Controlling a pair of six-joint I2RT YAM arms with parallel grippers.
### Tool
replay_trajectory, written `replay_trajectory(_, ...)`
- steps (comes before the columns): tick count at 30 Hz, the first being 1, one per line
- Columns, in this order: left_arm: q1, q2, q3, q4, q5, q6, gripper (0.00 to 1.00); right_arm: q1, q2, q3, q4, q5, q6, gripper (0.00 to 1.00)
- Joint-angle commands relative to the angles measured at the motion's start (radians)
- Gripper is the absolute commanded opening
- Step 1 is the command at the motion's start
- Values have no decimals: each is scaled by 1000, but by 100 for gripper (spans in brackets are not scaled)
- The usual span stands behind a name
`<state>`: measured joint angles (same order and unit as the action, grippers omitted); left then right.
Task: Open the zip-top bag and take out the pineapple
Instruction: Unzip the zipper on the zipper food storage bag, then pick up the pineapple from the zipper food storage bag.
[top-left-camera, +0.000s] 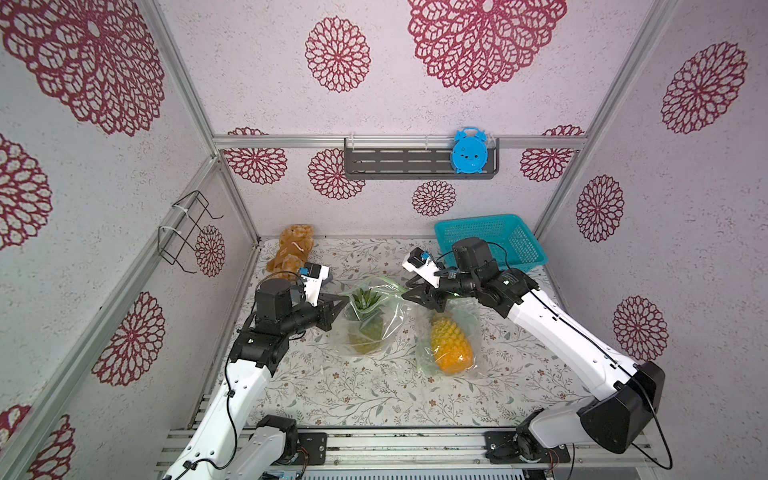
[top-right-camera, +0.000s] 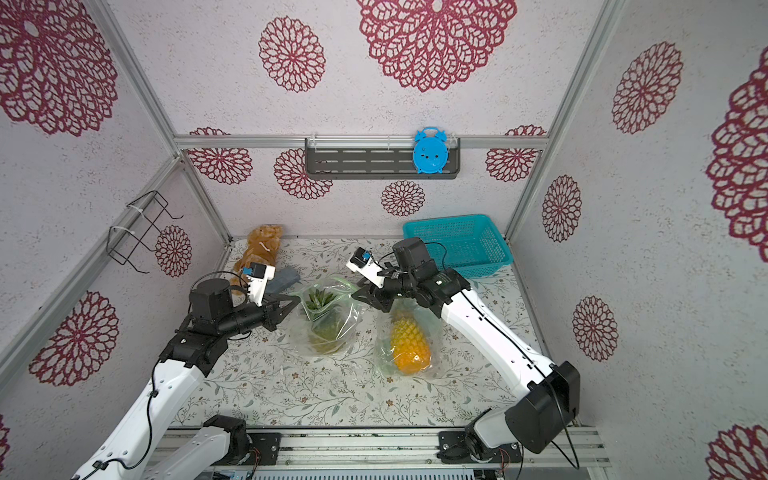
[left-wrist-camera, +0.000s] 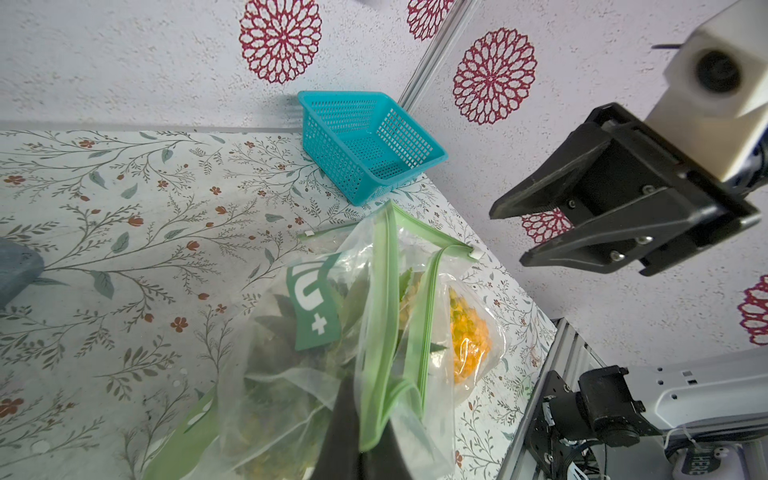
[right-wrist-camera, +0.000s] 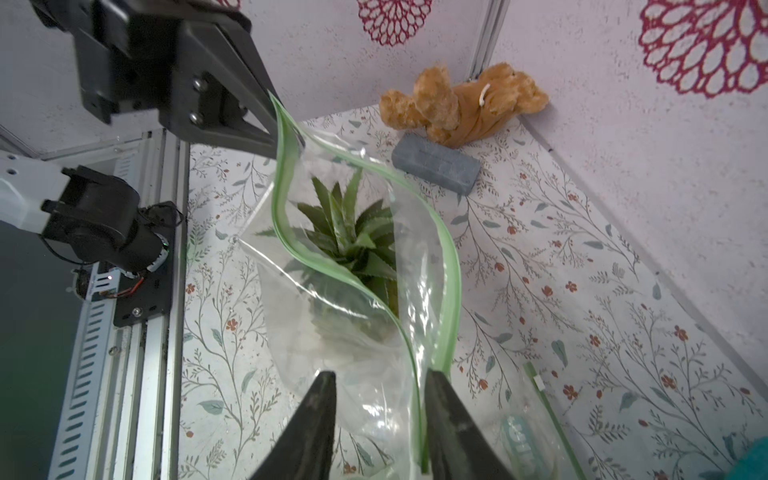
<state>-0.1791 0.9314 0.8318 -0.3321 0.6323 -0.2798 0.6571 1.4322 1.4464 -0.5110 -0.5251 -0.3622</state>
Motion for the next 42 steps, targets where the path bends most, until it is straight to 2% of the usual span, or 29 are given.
replay_trajectory(1, -7, -14, 15, -26, -8, 16, 0, 32, 38, 55, 56, -2, 34, 41)
replay_trajectory(12, -7, -25, 10, -21, -21, 21, 0, 93, 221, 181, 28, 0, 78, 41)
replay_trajectory(17, -8, -25, 9, -18, -23, 21, 0, 102, 270, 209, 22, -6, 97, 45)
replay_trajectory(26, -7, -24, 9, -17, -23, 22, 0, 113, 312, 223, 25, -45, 102, 56)
replay_trajectory(37, -7, -21, 7, -16, -25, 21, 0, 141, 359, 265, 18, -41, 106, 60)
replay_trajectory(42, -8, -21, 6, -13, -26, 20, 0, 160, 386, 294, -4, 31, 108, 60)
